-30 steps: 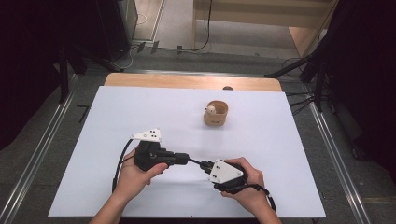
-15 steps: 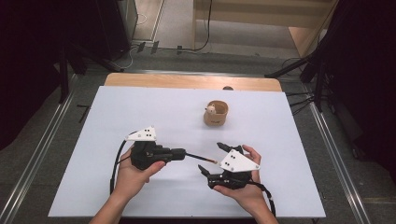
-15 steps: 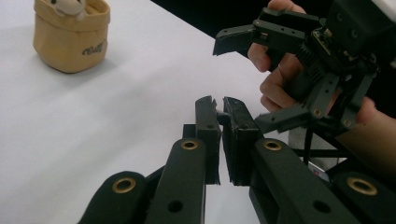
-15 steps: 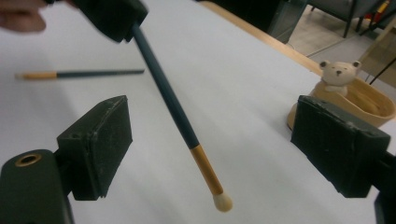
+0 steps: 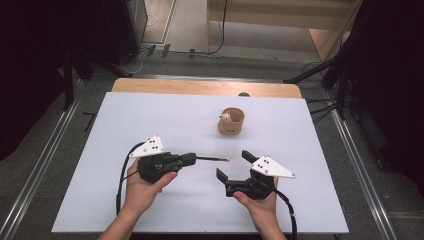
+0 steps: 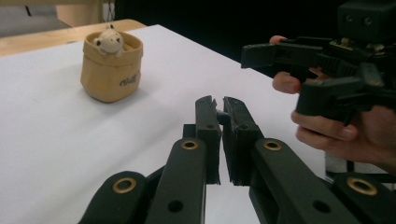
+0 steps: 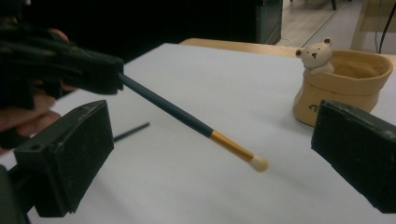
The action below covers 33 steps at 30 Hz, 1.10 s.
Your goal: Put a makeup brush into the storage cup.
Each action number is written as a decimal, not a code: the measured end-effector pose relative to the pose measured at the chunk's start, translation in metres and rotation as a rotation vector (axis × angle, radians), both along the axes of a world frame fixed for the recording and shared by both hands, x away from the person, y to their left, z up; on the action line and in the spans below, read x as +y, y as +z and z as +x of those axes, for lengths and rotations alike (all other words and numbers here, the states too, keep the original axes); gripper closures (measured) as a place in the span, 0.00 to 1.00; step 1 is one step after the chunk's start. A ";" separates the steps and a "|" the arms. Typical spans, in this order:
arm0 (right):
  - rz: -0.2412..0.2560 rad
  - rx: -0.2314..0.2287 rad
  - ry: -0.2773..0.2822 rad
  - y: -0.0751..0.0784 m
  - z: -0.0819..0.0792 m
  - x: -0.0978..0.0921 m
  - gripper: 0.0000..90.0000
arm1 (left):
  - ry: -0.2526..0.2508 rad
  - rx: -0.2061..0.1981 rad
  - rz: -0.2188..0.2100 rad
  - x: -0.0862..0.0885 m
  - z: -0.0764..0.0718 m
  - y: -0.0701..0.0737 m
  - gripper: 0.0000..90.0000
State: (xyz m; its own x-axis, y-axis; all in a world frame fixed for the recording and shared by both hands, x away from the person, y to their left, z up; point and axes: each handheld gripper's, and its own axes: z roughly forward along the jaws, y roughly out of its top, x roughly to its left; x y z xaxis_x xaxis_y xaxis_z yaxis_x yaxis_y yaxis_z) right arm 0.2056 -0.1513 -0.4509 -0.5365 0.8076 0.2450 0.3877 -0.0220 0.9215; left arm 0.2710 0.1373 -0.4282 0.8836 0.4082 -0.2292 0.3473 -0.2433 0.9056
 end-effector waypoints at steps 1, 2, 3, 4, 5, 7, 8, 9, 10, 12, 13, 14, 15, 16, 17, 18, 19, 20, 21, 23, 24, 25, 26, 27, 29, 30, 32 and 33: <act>0.032 0.007 -0.023 0.001 -0.003 0.002 0.00 | 0.006 -0.012 -0.003 -0.001 -0.001 0.000 0.96; 0.032 0.007 -0.023 0.001 -0.003 0.002 0.00 | 0.010 -0.025 0.000 -0.001 -0.001 -0.001 0.96; 0.042 0.007 -0.033 0.002 -0.005 0.004 0.00 | 0.015 -0.038 -0.002 -0.001 -0.002 -0.001 0.96; 0.061 0.011 -0.043 0.002 -0.006 0.006 0.00 | 0.021 -0.043 -0.008 -0.001 -0.002 -0.002 0.96; 0.073 0.013 -0.048 0.003 -0.008 0.007 0.00 | 0.028 -0.050 -0.014 -0.002 -0.003 -0.002 0.96; 0.099 0.020 -0.064 0.004 -0.010 0.010 0.00 | 0.034 -0.065 -0.021 -0.001 -0.003 -0.002 0.96; 0.112 0.026 -0.070 0.003 -0.011 0.011 0.00 | 0.039 -0.074 -0.026 -0.001 -0.004 -0.002 0.96; 0.132 0.037 -0.071 0.003 -0.011 0.012 0.01 | 0.046 -0.084 -0.032 -0.001 -0.005 -0.002 0.96; 0.149 0.042 -0.069 0.003 -0.011 0.013 0.02 | 0.048 -0.088 -0.039 -0.001 -0.005 -0.002 0.96; 0.173 0.058 -0.072 0.001 -0.011 0.015 0.02 | 0.051 -0.095 -0.056 -0.001 -0.006 -0.003 0.96; 0.181 0.064 -0.076 0.000 -0.011 0.016 0.02 | 0.056 -0.104 -0.064 -0.001 -0.006 -0.003 0.96; 0.201 0.073 -0.076 -0.002 -0.011 0.016 0.02 | 0.056 -0.107 -0.070 -0.001 -0.007 -0.003 0.96; 0.211 0.080 -0.074 -0.003 -0.010 0.017 0.03 | 0.055 -0.113 -0.076 -0.001 -0.007 -0.003 0.96; 0.223 0.090 -0.072 -0.004 -0.010 0.017 0.03 | 0.057 -0.128 -0.075 -0.002 -0.008 -0.003 0.96; 0.235 0.099 -0.069 -0.005 -0.009 0.017 0.03 | 0.062 -0.139 -0.080 -0.002 -0.009 -0.004 0.96; 0.251 0.107 -0.070 -0.006 -0.008 0.017 0.03 | 0.060 -0.144 -0.086 -0.003 -0.010 -0.004 0.96; 0.274 0.117 -0.066 -0.008 -0.007 0.016 0.04 | 0.058 -0.146 -0.093 -0.003 -0.010 -0.004 0.96; 0.298 0.131 -0.066 -0.009 -0.006 0.016 0.04 | 0.062 -0.152 -0.102 -0.004 -0.011 -0.005 0.96; 0.322 0.143 -0.066 -0.011 -0.005 0.015 0.04 | 0.065 -0.159 -0.109 -0.004 -0.012 -0.005 0.96; 0.362 0.170 -0.069 -0.013 -0.003 0.014 0.05 | 0.062 -0.158 -0.125 -0.005 -0.013 -0.006 0.96; 0.382 0.183 -0.063 -0.014 -0.003 0.014 0.06 | 0.065 -0.162 -0.128 -0.006 -0.013 -0.006 0.96; 0.391 0.187 -0.065 -0.015 -0.001 0.014 0.06 | 0.065 -0.162 -0.132 -0.006 -0.013 -0.007 0.96; 0.404 0.190 -0.069 -0.015 -0.001 0.014 0.07 | 0.059 -0.153 -0.140 -0.006 -0.013 -0.008 0.96; 0.426 0.192 -0.069 -0.016 0.000 0.014 0.07 | 0.059 -0.152 -0.144 -0.007 -0.013 -0.009 0.96; 0.465 0.205 -0.064 -0.017 0.001 0.014 0.08 | 0.056 -0.157 -0.147 -0.008 -0.014 -0.010 0.96; 0.490 0.217 -0.064 -0.017 0.002 0.013 0.09 | 0.055 -0.156 -0.151 -0.009 -0.015 -0.011 0.96; 0.526 0.249 -0.075 -0.019 0.004 0.012 0.13 | 0.053 -0.161 -0.161 -0.011 -0.017 -0.012 0.96; 0.544 0.261 -0.084 -0.019 0.005 0.012 0.14 | 0.048 -0.159 -0.162 -0.013 -0.017 -0.012 0.96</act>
